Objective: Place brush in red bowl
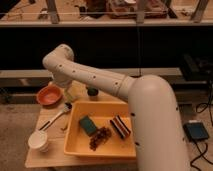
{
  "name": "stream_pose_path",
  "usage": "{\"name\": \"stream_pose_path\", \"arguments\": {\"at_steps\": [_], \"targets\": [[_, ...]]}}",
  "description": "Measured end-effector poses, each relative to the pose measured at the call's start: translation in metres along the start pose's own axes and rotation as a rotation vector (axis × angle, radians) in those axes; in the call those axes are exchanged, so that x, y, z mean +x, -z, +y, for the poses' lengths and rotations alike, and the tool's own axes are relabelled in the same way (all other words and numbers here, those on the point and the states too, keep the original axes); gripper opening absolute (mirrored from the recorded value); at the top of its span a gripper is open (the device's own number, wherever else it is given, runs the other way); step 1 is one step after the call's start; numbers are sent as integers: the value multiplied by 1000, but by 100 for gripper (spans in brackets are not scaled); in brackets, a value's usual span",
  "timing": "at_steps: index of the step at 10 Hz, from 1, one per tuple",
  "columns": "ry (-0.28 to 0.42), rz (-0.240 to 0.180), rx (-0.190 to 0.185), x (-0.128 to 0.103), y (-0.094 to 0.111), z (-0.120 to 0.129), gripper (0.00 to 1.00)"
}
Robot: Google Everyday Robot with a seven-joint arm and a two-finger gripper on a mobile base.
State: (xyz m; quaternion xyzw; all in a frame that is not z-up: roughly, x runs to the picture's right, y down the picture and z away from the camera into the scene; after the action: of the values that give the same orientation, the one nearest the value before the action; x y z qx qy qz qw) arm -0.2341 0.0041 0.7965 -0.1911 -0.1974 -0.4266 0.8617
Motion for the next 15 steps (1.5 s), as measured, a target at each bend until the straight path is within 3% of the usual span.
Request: {"name": "stream_pose_path", "arguments": {"at_steps": [2, 5, 8, 15], "targets": [[0, -9, -5, -8, -15, -7, 80], [-12, -22, 0, -7, -23, -2, 80], [-21, -53, 12, -11, -48, 5, 80], [-18, -63, 11, -13, -49, 5, 80]]}}
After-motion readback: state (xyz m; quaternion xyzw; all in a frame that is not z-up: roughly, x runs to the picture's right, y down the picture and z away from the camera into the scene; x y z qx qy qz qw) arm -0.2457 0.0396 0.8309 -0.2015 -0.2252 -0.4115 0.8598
